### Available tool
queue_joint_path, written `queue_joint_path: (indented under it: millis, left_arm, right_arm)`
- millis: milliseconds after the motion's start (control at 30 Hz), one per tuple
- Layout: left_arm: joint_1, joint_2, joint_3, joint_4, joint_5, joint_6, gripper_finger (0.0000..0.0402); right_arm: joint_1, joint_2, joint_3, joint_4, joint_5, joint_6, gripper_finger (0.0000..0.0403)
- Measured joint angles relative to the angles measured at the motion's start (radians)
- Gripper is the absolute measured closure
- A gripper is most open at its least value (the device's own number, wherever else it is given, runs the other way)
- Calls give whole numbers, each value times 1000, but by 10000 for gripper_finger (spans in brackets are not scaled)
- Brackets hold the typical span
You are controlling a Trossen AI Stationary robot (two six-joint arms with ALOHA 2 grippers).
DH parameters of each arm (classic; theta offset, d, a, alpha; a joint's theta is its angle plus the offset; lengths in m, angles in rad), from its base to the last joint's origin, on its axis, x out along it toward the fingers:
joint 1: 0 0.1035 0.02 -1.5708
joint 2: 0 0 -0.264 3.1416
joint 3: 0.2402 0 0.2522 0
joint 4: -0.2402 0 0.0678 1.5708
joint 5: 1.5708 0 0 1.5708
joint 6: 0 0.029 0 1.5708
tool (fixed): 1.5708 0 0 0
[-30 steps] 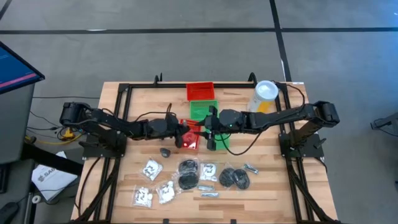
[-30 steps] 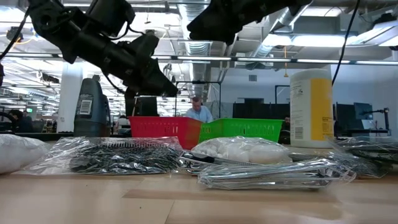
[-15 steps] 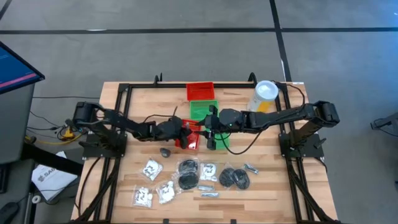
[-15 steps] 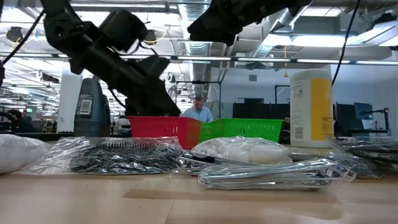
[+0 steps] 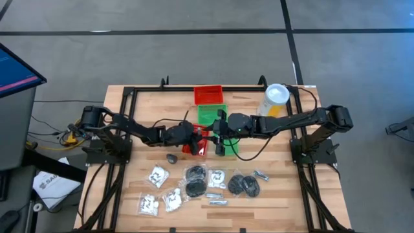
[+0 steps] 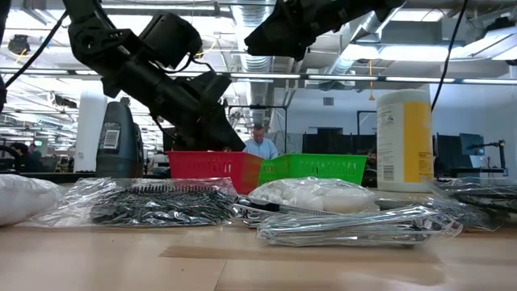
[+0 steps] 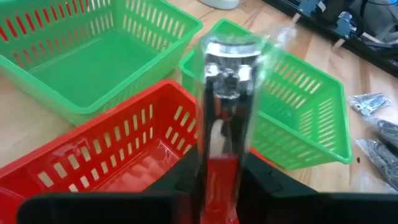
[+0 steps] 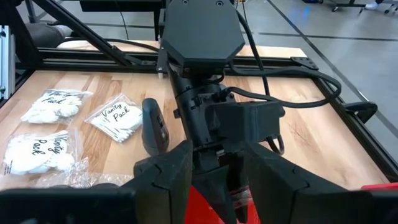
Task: Pick & Place Travel size toiletries
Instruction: Put the silver nail cutter into the bottom red bin, then put the black deodorant into the bottom green bin
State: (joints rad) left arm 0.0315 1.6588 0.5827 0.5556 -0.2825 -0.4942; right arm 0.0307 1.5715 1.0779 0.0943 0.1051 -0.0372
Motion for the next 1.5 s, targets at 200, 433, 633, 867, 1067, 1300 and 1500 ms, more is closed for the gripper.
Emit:
queue_joint_path:
  millis: [200, 433, 633, 867, 1067, 1300, 1500]
  left_arm:
    - [0, 0, 0, -1, 0, 27, 309]
    - [10, 0, 0, -1, -1, 50, 270]
    - [9, -40, -2, -4, 12, 83, 257]
    - [-23, -252, -1, -163, 116, 193, 263]
    - [-145, -410, -1, -320, 134, 203, 266]
    - [-275, -463, -1, -446, 81, 228, 266]
    - [-308, -462, -1, -522, 68, 228, 259]
  right_arm:
    - [0, 0, 0, 0, 0, 0, 267]
    - [0, 0, 0, -4, 0, 0, 268]
    - [0, 0, 0, -10, 0, 1, 270]
    - [3, 0, 0, -12, 0, 2, 266]
    - [2, 0, 0, -15, 0, 2, 264]
    - [2, 0, 0, -15, 0, 3, 268]
    - [2, 0, 0, -15, 0, 3, 263]
